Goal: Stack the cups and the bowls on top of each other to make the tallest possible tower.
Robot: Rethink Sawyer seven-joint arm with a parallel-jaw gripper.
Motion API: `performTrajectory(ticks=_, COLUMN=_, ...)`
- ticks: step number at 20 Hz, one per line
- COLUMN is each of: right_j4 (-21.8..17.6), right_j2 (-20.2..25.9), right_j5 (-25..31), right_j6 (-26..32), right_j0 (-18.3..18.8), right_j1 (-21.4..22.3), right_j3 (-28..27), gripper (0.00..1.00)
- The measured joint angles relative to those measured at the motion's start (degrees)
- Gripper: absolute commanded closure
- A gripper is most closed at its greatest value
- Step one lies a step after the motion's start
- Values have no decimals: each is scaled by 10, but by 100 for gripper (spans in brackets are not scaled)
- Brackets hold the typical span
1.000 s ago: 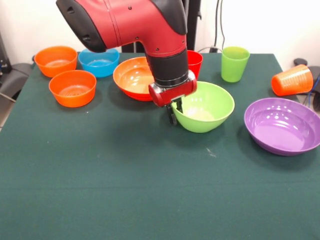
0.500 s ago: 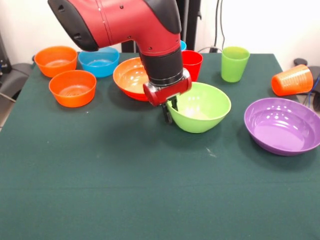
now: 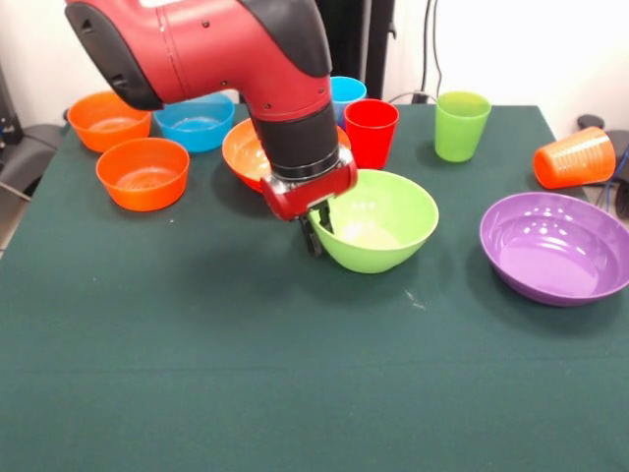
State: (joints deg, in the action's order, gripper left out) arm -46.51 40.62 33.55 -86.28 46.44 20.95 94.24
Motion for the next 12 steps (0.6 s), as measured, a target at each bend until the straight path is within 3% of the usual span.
performTrajectory(ticks=12, right_j4=0, right_j2=33, right_j5=49, right_j6=57, right_j0=25, right_j1=-30, right_j3=-26, gripper=100)
